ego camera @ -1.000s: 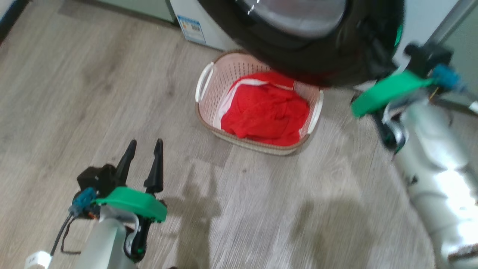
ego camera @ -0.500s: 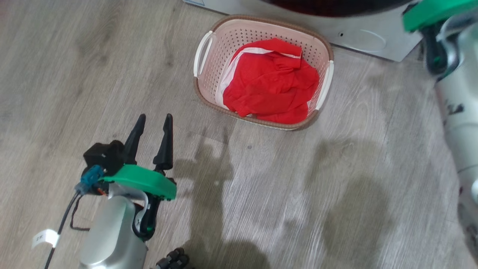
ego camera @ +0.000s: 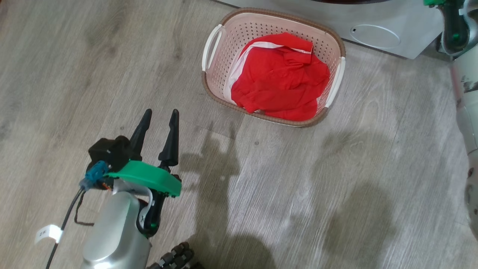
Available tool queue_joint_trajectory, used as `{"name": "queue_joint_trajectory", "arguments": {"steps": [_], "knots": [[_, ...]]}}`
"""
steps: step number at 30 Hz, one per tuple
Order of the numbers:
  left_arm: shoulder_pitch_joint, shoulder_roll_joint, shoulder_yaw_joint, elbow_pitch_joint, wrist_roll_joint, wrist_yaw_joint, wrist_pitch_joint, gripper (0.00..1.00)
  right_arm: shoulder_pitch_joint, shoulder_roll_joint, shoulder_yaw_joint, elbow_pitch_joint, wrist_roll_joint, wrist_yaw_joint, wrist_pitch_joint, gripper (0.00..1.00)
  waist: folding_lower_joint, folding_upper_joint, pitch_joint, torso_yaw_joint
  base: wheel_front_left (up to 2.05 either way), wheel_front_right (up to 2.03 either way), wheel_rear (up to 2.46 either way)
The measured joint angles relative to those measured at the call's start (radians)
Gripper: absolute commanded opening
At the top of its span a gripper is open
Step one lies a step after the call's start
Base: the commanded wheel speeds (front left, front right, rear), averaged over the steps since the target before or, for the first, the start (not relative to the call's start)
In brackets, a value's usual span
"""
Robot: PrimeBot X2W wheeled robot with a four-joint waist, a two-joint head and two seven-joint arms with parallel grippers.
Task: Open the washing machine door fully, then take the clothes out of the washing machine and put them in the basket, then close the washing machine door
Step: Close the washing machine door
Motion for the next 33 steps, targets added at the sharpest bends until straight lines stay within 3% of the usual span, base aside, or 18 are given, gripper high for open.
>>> {"name": "queue_joint_trajectory", "arguments": {"steps": [9, 18, 19, 20, 21, 22, 23, 33], "knots": [[-0.007, -0.001, 0.003, -0.002, -0.016, 0.0, 0.0, 1.0, -0.01, 0.009, -0.013, 0.015, -0.009, 0.007, 0.0, 0.0, 0.0, 0.0, 0.006, -0.003, 0.0, 0.0, 0.0], [-0.011, -0.002, 0.055, 0.006, 0.015, 0.0, 0.0, 1.0, 0.073, 0.019, -0.003, -0.01, -0.007, -0.002, 0.0, 0.0, 0.0, 0.0, -0.071, -0.022, 0.0, 0.0, 0.0], [-0.009, -0.001, 0.071, 0.008, 0.02, 0.0, 0.0, 1.0, 0.102, 0.029, -0.001, -0.019, -0.007, -0.002, 0.0, 0.04, 0.0, 0.0, -0.085, -0.026, 0.0, 0.0, 0.0], [-0.008, 0.001, 0.08, 0.01, 0.023, 0.0, 0.0, 1.0, 0.133, 0.041, 0.0, -0.027, -0.007, -0.002, 0.0, 0.32, 0.0, 0.0, -0.098, -0.03, 0.0, 0.0, 0.0], [-0.006, 0.004, 0.092, 0.013, 0.026, 0.0, 0.0, 1.0, 0.165, 0.055, 0.002, -0.034, -0.007, -0.002, 0.0, 0.48, 0.0, 0.0, -0.112, -0.035, 0.0, 0.0, 0.0], [-0.005, 0.008, 0.103, 0.017, 0.029, 0.0, 0.0, 1.0, 0.194, 0.07, 0.007, -0.039, -0.005, -0.002, 0.0, 0.96, 0.0, 0.0, -0.125, -0.041, 0.0, 0.0, 0.0], [-0.002, 0.014, 0.111, 0.02, 0.032, 0.0, 0.0, 1.0, 0.223, 0.082, 0.012, -0.042, 0.002, -0.002, 0.0, 1.0, 0.0, 0.0, -0.139, -0.047, 0.0, 0.0, 0.0], [0.012, 0.089, 0.188, 0.096, 0.095, 0.0, 0.0, 1.0, 0.501, 0.128, -0.043, -0.153, 0.005, -0.002, 0.0, 1.0, 0.0, 0.0, -0.284, -0.132, 0.0, 0.0, 0.0]]}}
